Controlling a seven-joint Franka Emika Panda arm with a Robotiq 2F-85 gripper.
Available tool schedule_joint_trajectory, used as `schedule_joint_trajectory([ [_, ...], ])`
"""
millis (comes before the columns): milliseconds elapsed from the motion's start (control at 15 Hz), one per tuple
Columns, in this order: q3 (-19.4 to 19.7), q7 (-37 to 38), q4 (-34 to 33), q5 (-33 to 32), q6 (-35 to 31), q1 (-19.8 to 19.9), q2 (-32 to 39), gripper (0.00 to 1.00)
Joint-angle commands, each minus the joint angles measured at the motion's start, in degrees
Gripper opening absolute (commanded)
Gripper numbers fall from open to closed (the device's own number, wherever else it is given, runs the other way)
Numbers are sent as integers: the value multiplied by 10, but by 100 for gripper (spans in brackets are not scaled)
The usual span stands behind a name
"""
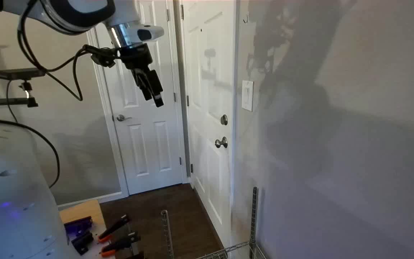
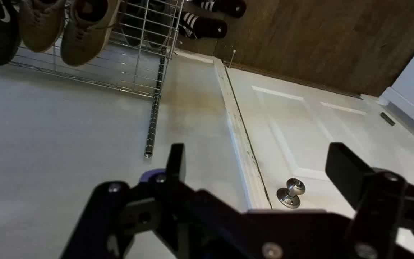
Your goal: Turn on the light
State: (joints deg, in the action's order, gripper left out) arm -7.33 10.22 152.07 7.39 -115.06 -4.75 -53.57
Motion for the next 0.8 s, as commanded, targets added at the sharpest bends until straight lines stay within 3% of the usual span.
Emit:
schedule_joint_trajectory([
  [0, -1, -1, -1, 1, 1, 2, 0, 100],
  [733, -9, -7, -4, -9, 10, -2, -4, 100],
])
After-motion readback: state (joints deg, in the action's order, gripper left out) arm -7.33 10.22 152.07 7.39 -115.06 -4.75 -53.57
